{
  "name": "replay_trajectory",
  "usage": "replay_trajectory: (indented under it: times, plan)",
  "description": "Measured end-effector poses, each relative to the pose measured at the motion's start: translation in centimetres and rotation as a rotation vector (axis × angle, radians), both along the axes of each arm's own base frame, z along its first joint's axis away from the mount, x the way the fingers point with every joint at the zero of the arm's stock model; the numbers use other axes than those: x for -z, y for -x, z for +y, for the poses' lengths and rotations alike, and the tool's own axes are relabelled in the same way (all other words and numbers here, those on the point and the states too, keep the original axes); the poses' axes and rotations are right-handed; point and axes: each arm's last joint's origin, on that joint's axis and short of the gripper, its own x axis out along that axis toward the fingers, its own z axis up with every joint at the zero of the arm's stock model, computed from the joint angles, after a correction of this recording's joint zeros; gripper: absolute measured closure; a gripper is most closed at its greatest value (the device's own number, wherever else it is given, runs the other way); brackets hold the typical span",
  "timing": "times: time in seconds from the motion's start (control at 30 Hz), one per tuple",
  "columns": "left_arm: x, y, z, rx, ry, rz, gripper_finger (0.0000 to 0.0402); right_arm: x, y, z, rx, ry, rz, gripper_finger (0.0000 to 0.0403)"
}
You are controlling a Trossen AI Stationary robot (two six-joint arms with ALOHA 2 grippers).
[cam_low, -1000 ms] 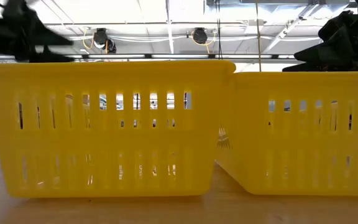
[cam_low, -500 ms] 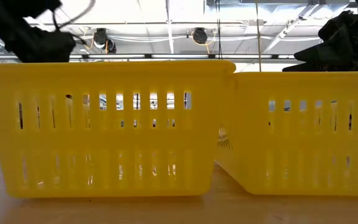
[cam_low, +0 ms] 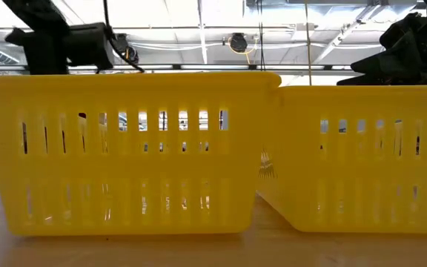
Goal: Pick & Place Travel size toiletries
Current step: Put the bottom left white cotton pack into the top left yellow bin
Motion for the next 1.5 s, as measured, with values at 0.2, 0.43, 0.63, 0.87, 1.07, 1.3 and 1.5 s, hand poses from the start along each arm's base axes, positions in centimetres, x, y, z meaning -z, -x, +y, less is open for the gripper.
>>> replay_trajectory:
  times: [0.2,0.43,0.63,0.87,1.07,1.3,1.5]
  plan:
    - [0.8,-1.2,0.5,0.006,-0.014,-0.033,0.0158,0.0,0.0,0.0,0.000,0.000,0.000,0.0124]
    - [1.5,-1.6,0.4,0.024,0.052,-0.017,0.0177,0.0,0.0,0.0,0.000,0.000,0.000,0.0124]
    - [1.7,-1.7,0.4,0.024,0.064,-0.017,0.0273,0.0,0.0,0.0,0.000,0.000,0.000,0.0124]
    - [1.3,-1.6,0.1,0.034,0.060,-0.040,0.0391,0.0,0.0,0.0,0.000,0.000,0.000,0.0124]
    - [-0.4,-1.3,-0.7,0.094,0.021,-0.133,0.0399,0.0,0.0,0.0,0.000,0.000,0.000,0.0124]
    - [-5.3,-1.4,-2.7,0.253,-0.122,-0.333,0.0401,0.0,0.0,0.0,0.000,0.000,0.000,0.0124]
    - [-10.7,-2.4,-4.3,0.556,-0.466,-0.578,0.0401,-0.3,0.0,0.0,0.001,-0.002,-0.031,0.0124]
